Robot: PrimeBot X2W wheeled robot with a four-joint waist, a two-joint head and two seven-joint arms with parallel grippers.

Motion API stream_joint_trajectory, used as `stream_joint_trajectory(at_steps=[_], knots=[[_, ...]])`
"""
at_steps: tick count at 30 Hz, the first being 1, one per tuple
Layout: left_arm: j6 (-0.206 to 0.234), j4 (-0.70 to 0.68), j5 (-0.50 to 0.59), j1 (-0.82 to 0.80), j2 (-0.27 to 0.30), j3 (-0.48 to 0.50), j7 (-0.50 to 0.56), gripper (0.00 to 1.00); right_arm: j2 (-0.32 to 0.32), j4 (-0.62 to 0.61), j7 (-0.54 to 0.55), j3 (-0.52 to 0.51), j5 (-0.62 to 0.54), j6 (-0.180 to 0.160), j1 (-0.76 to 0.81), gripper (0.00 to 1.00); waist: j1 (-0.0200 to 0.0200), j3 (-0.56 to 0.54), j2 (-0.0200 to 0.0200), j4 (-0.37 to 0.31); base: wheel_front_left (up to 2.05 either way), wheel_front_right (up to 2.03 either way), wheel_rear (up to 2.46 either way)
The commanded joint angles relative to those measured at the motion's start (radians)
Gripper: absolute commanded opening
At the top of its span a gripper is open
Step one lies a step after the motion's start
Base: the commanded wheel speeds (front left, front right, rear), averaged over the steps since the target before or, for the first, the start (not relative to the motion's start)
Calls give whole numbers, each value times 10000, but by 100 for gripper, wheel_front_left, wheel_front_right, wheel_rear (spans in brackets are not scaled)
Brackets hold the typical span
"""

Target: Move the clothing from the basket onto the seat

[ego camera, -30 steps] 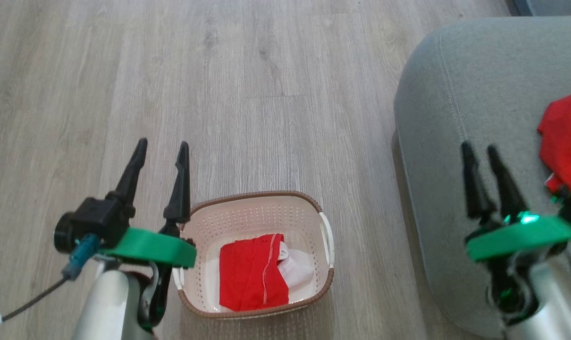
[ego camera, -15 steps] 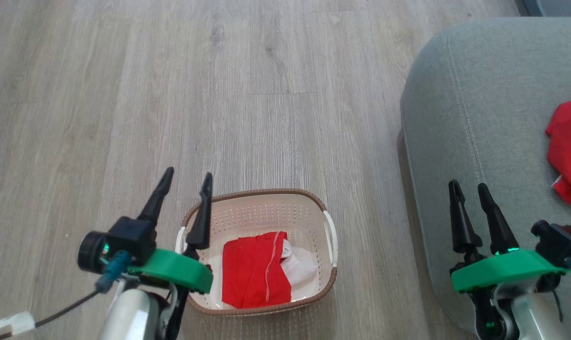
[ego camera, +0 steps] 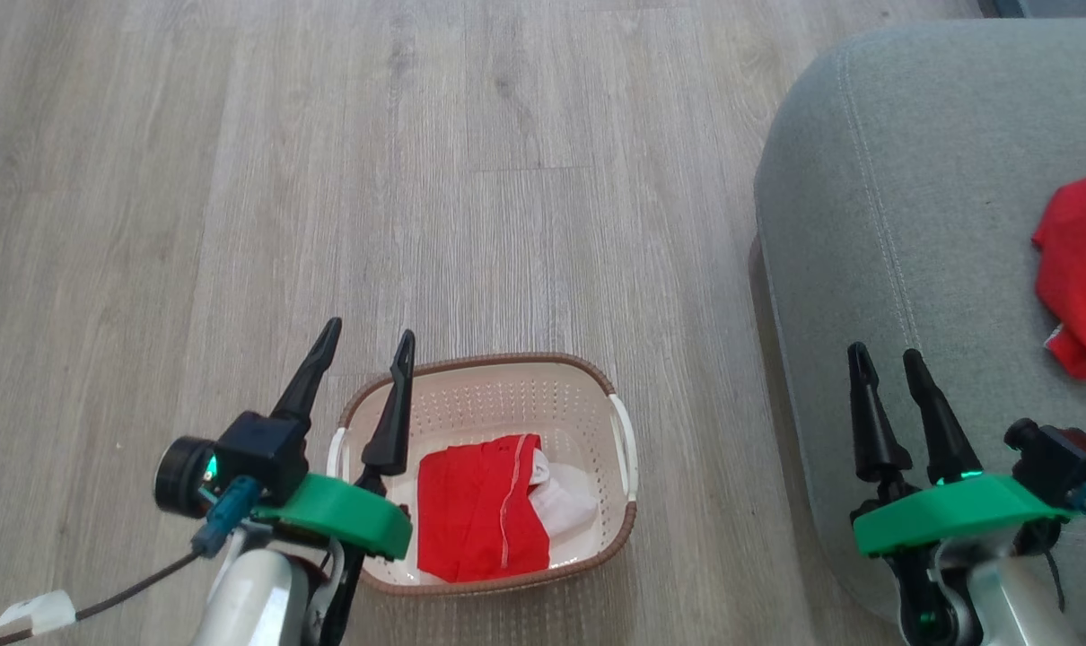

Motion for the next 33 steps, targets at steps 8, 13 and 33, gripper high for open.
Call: stream_joint_trajectory(at_steps=[8,13,33], knots=[[50,-273,-47,-288,41,308,-49,100,-36,-254,-93,252,-25,-2,-331,100,0,-24,-1,-30,0,0,0],[64,-263,-63,-276,41,273,-49,100,-58,-230,-93,236,-15,-2,-339,100,0,-56,-1,-69,0,0,0],[39,-28,-93,-190,41,116,-49,100,-226,-224,-93,281,-113,-2,-373,100,0,-55,-1,-234,0,0,0]])
